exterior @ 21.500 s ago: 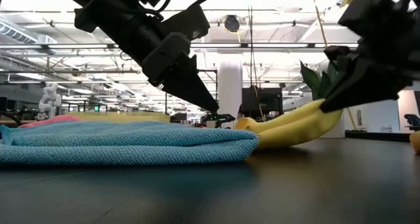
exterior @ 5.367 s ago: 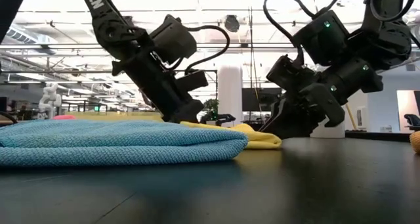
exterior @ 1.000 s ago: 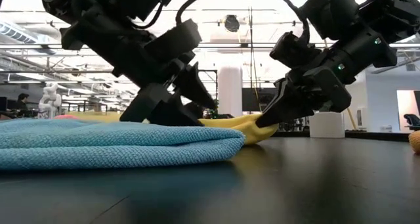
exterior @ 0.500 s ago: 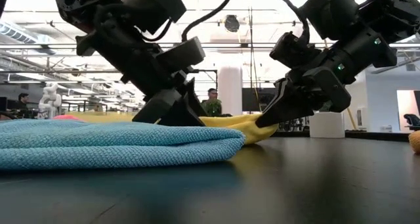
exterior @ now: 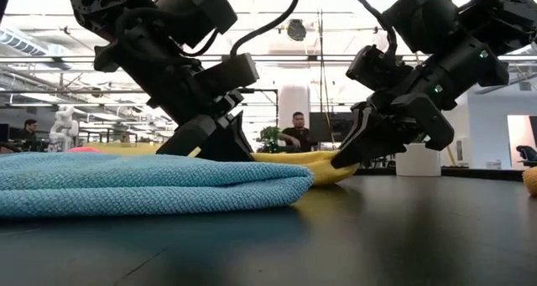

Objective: Fold microfiber towels
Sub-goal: Fold the yellow microfiber cloth

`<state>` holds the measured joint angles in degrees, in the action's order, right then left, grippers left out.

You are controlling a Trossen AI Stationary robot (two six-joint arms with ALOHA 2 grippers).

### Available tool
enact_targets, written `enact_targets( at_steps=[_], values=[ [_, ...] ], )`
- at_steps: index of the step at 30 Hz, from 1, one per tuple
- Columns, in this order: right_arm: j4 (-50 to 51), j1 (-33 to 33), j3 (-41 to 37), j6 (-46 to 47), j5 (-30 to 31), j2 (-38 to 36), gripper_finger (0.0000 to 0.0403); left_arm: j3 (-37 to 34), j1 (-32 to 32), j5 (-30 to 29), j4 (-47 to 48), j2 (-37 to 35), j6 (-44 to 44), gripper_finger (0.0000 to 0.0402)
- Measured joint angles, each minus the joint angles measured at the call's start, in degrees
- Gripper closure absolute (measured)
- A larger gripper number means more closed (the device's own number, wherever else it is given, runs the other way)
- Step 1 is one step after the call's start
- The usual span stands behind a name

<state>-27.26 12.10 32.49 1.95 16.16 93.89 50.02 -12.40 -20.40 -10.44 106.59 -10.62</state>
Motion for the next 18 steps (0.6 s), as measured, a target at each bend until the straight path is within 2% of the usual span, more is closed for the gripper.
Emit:
enact_targets(
  at_steps=[10, 14, 18],
  values=[
    [4.38, 0.52, 0.0, -3.01, 0.26, -4.4, 0.0245, 0.0, 0.0, 0.0, -0.12, 0.02, 2.89, 0.0389],
    [0.79, 2.24, 0.0, -9.39, 0.23, -4.6, 0.0207, 0.0, 0.0, 0.0, -0.26, 0.04, 3.69, 0.0396],
    [-3.22, 3.24, 0.02, -13.9, 0.26, -2.73, 0.0184, 0.0, 0.14, 0.02, -0.77, 0.08, 4.04, 0.0384]
  ],
)
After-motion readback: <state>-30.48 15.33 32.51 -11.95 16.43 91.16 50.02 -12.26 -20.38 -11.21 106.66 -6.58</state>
